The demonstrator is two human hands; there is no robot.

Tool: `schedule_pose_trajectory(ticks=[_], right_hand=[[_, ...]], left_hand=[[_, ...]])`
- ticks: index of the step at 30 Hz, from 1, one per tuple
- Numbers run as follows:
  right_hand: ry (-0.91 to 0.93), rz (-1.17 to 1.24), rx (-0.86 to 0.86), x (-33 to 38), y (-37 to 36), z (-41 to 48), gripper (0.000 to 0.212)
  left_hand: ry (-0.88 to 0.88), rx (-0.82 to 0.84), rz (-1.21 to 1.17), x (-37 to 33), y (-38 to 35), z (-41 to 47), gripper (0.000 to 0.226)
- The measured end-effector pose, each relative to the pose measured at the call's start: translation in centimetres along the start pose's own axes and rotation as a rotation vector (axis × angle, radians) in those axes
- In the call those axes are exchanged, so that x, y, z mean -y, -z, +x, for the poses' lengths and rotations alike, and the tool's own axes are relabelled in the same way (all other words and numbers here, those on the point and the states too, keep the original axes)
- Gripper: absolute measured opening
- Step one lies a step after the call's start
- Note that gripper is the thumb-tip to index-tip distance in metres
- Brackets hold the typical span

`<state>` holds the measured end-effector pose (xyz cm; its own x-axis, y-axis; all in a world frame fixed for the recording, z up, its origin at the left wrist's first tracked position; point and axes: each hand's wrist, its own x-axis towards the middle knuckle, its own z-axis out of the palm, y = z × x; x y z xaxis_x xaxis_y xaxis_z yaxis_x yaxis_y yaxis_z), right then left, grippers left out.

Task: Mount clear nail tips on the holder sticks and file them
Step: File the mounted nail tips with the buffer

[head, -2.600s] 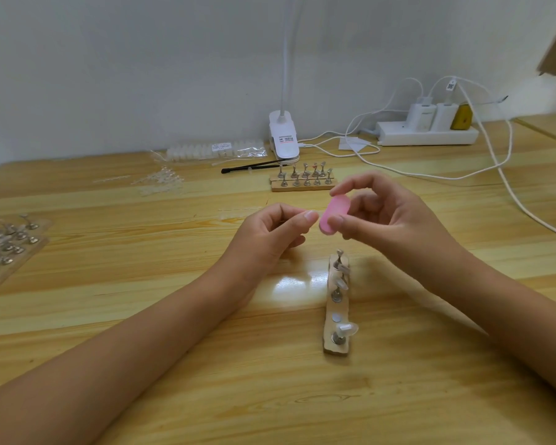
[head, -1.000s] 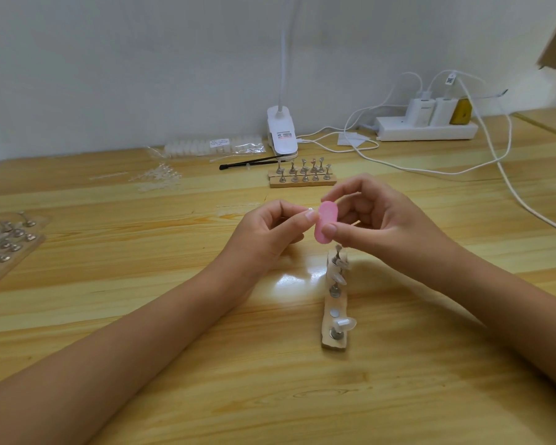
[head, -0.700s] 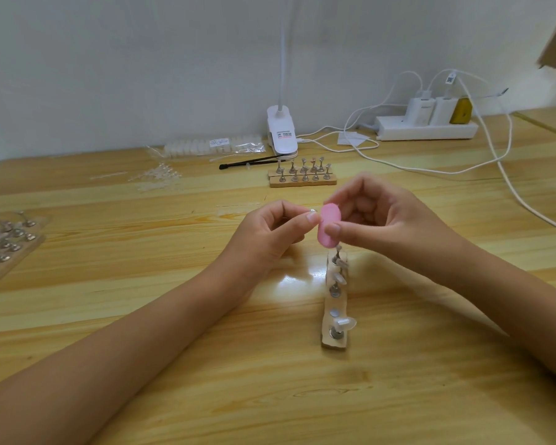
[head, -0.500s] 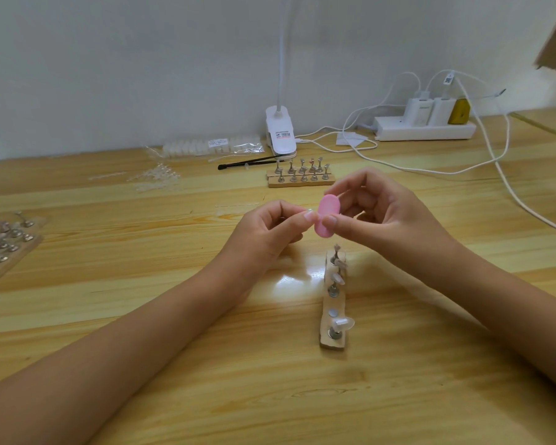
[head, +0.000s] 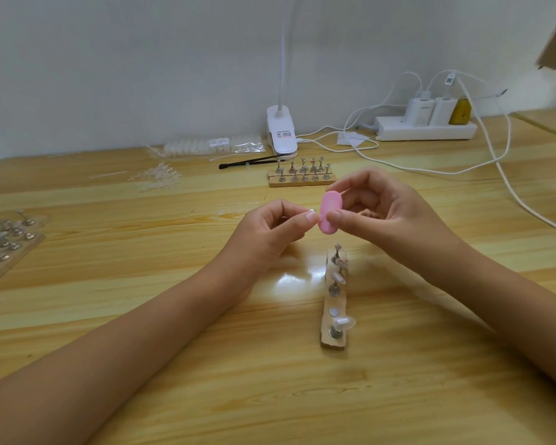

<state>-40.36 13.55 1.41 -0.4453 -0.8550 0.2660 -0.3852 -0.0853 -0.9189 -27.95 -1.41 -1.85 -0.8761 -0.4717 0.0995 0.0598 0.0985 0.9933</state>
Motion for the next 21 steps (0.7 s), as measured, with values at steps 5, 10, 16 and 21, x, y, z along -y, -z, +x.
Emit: schedule_pose_trajectory(ticks=[5, 10, 16, 21], right_hand=[[0.008, -0.016, 0.030, -0.10, -0.16, -0.12, 0.036], [0.000, -0.010, 0.066, -0.11, -0.01, -0.03, 0.035], [-0.007, 0.023, 0.084, -0.11, 0.15, -0.02, 0.034], [0.014, 0.047, 0.016, -0.29, -0.02, 0.04, 0.033]], left_hand=[[0.003, -0.006, 0.004, 0.07, 0.04, 0.02, 0.029], [-0.010, -0.001, 0.011, 0.05, -0.05, 0.00, 0.024], [-0.010, 0.002, 0.016, -0.06, -0.12, -0.10, 0.027], [-0.007, 0.000, 0.019, -0.07, -0.09, -0.06, 0.027]])
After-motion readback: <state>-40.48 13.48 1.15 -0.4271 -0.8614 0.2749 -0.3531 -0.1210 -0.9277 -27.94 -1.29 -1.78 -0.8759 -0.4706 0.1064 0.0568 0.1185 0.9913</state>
